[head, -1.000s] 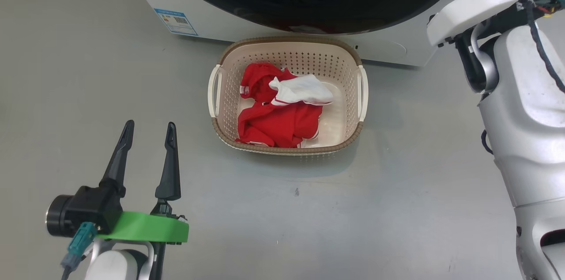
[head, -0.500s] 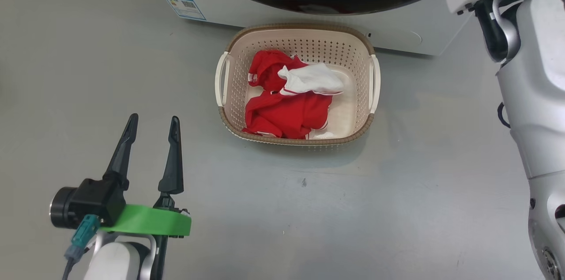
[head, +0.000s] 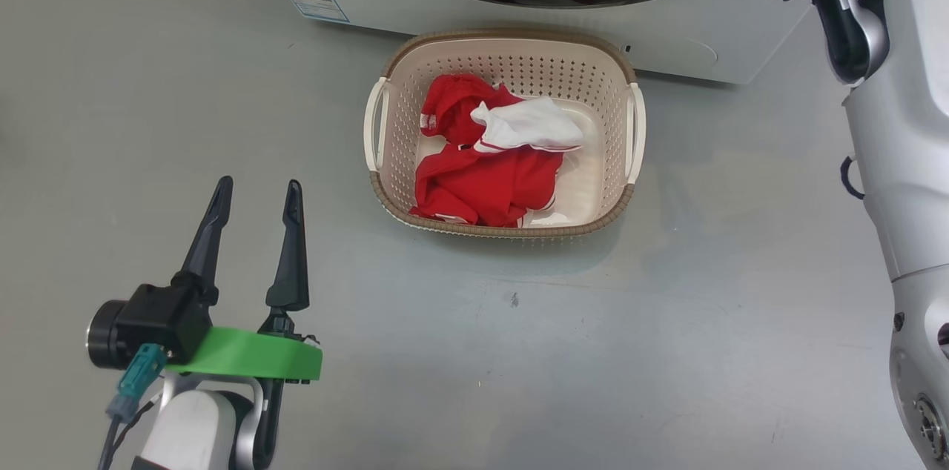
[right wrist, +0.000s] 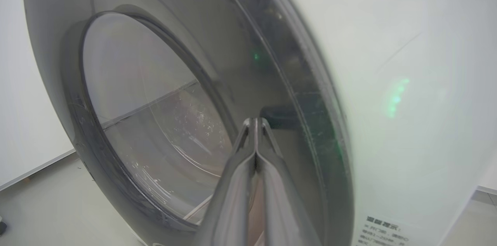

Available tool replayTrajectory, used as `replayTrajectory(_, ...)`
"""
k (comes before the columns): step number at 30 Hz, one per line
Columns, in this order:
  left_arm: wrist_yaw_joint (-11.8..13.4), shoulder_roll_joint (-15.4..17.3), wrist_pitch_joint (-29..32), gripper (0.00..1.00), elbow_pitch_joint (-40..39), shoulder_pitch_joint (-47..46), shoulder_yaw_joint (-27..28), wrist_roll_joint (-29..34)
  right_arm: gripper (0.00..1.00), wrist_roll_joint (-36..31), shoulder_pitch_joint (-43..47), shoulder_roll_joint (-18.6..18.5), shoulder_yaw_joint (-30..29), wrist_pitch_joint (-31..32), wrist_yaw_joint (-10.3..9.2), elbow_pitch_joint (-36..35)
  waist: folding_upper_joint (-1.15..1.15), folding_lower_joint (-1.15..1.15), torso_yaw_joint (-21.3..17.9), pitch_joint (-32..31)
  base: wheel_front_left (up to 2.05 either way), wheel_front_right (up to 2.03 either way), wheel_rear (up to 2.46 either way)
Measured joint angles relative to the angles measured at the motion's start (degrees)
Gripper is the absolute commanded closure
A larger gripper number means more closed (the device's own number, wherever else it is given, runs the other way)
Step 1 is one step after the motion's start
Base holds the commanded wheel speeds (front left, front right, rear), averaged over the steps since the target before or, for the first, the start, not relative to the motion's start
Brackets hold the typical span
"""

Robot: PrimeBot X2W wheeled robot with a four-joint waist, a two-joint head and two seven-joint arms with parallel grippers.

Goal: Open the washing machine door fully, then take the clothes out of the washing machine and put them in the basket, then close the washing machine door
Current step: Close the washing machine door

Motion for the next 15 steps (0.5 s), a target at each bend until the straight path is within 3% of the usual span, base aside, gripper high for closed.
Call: replayTrajectory(15,0.01,-0.01,-0.49,0.0,1.77,-0.4,1.87,0.04,1.0,0.6,2.13,2.43,1.65,-2.57,0.83,2.43,0.0,0.0,-2.22,-1.74,0.0,0.0,0.0)
